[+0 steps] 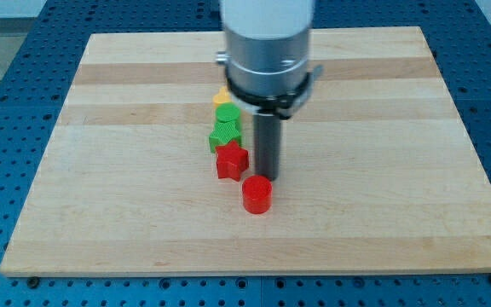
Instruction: Move the red circle closely to the red star
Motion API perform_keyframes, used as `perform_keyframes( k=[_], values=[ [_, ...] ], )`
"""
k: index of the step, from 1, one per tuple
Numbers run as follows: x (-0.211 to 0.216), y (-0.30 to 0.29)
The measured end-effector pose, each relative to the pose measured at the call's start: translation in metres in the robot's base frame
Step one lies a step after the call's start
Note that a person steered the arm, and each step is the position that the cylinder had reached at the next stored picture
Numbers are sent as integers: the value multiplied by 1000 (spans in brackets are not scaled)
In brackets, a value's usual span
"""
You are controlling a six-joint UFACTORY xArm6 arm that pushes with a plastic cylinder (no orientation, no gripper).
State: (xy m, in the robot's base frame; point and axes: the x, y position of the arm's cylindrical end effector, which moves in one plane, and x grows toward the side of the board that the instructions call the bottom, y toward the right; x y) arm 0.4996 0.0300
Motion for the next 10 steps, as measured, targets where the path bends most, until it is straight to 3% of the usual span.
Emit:
perform_keyframes(
  k=[1, 2, 3, 7, 10],
  values=[
    [21, 41],
    [80, 37],
    [95, 14],
    [37, -5],
    [17, -14]
  ],
)
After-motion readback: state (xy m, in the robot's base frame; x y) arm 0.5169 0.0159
